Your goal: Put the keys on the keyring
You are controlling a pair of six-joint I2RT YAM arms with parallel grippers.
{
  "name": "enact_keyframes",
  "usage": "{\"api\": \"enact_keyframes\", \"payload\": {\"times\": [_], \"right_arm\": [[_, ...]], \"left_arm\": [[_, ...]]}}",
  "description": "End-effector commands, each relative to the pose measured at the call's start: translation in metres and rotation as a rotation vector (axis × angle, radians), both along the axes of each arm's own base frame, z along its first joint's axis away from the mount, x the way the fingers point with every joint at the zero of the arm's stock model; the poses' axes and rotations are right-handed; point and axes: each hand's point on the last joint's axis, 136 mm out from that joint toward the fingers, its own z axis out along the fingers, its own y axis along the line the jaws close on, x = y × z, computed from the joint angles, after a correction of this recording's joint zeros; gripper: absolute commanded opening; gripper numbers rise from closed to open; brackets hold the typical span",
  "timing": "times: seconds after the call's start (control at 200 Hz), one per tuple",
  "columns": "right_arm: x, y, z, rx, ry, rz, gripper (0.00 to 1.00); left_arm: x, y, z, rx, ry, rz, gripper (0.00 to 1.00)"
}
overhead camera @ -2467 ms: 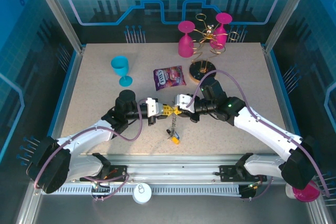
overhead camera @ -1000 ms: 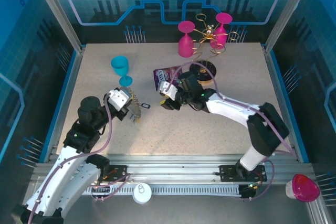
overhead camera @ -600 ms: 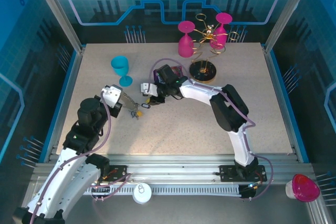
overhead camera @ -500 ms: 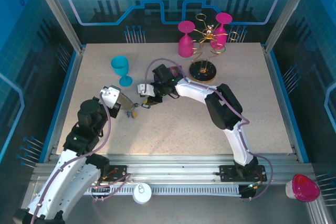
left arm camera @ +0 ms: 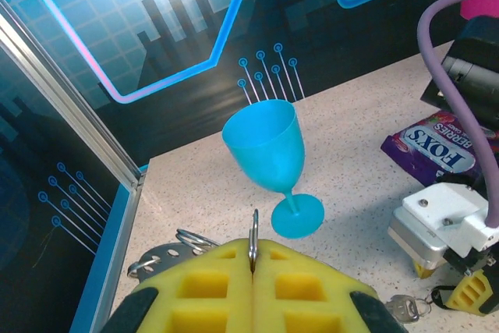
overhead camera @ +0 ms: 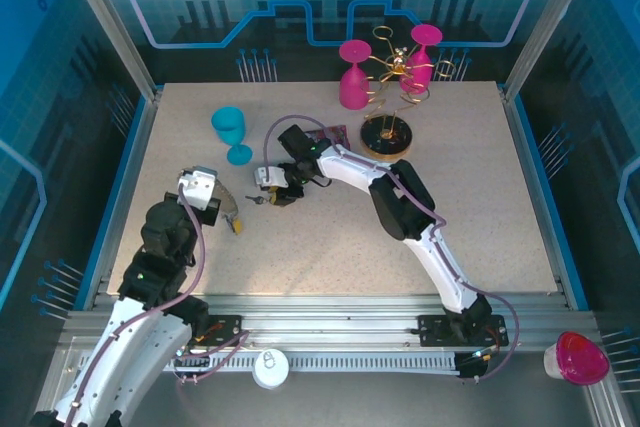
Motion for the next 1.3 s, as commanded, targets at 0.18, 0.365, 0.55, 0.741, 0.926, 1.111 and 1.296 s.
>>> {"api": "enact_keyframes", "payload": {"times": [0.18, 0.365, 0.55, 0.741, 0.926, 1.111, 1.296], "right_arm": [[-0.015, 0.007, -0.006, -0.036, 0.043, 0.063, 0.14], [-0.016, 0.009, -0.001, -0.021, 0.050, 0.065, 0.01], [-0.022, 0.008, 0.022, 0.019, 0.050, 0.065, 0.00], [-0.036, -0.018, 0.066, 0.069, 0.043, 0.010, 0.00], [-0.061, -0.075, 0.077, -0.050, 0.072, -0.165, 0.00], [-0.086, -0.144, 0.070, -0.198, 0.140, -0.477, 0.00], [-0.114, -0.182, 0.072, -0.228, 0.264, -0.744, 0.00]], "left_arm": [[0.000, 0.004, 0.017, -0.013, -0.073, 0.016, 0.00], [0.000, 0.002, 0.017, -0.014, -0.074, 0.007, 0.00], [-0.001, -0.003, 0.018, 0.003, -0.067, -0.027, 0.00], [-0.003, -0.026, 0.018, 0.024, -0.059, -0.164, 0.00], [-0.007, -0.061, 0.016, 0.037, -0.057, -0.371, 0.00], [-0.014, -0.108, 0.003, 0.012, 0.030, -0.653, 0.00], [-0.013, -0.141, -0.006, -0.046, 0.115, -0.843, 0.00]]}}
